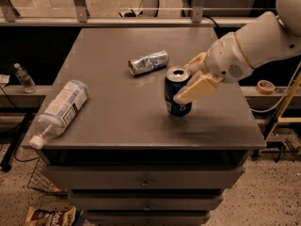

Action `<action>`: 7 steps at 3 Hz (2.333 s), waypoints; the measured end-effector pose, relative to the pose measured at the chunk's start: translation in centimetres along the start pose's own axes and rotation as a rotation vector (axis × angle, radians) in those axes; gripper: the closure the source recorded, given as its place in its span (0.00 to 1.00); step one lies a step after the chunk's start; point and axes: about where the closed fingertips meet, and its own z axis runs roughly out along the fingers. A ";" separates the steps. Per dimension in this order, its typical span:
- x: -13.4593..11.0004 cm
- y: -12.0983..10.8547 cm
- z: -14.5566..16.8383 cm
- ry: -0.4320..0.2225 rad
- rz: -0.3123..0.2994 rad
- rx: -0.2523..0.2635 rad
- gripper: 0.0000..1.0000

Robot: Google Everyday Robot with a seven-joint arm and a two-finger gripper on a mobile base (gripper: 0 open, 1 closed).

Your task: Move pepsi can near blue plastic bottle

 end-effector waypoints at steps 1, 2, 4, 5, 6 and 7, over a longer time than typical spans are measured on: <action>-3.3 0.3 -2.3 -0.038 -0.087 0.042 1.00; -3.6 0.3 -2.4 -0.040 -0.095 0.045 1.00; -7.0 2.3 2.4 -0.161 -0.114 -0.105 1.00; -9.0 3.6 6.1 -0.160 -0.150 -0.202 1.00; -9.6 3.8 9.3 -0.152 -0.161 -0.259 1.00; -10.3 4.0 12.1 -0.167 -0.170 -0.300 1.00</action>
Offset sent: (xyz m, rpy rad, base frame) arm -0.0044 0.0078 0.0349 0.0173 -0.0852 0.0323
